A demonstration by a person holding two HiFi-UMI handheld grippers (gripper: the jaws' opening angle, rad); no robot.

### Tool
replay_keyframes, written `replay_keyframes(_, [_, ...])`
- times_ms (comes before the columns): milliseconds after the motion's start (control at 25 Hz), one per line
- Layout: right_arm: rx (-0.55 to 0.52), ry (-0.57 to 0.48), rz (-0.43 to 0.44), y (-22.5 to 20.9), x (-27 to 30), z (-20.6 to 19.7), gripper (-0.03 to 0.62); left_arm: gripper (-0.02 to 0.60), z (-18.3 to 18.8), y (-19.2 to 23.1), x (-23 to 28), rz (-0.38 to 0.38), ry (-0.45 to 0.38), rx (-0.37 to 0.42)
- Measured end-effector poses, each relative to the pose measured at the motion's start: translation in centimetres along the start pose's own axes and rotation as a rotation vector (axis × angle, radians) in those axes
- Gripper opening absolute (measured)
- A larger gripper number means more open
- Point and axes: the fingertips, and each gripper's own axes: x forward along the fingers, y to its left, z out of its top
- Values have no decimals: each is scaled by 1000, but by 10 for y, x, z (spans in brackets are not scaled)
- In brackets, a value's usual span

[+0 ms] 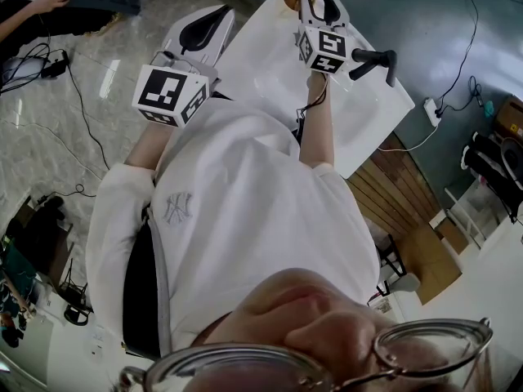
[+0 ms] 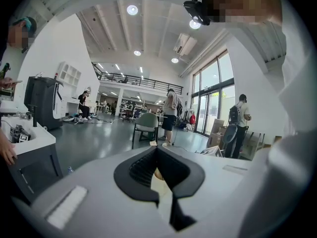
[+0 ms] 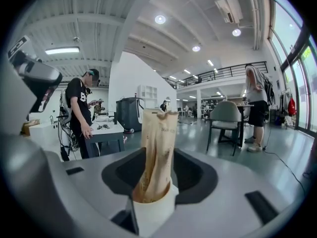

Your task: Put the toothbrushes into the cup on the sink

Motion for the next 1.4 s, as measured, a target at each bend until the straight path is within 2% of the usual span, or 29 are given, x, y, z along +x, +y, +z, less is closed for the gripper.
replay_keyframes(520, [21, -54, -40, -12, -41, 32, 144, 9, 3, -23, 7, -68, -9, 9])
replay_keyframes(720, [85, -84, -76, -19, -64, 44, 83, 9, 4, -33, 11, -106, -10, 11])
replay_keyframes(960, [108, -84, -124, -27, -90, 50, 27, 9, 4, -49, 17, -161, -8, 8])
replay_keyframes(1080, [165, -83, -142, -34, -111, 50, 21, 9, 2, -61, 19, -204, 0, 4])
replay_keyframes(1200, [197, -128, -138, -44, -126, 64, 17, 9, 4, -66, 23, -211, -27, 8])
replay_keyframes(1400, [203, -154, -225, -56, -183, 77, 11, 9, 2, -81, 23, -249, -2, -11])
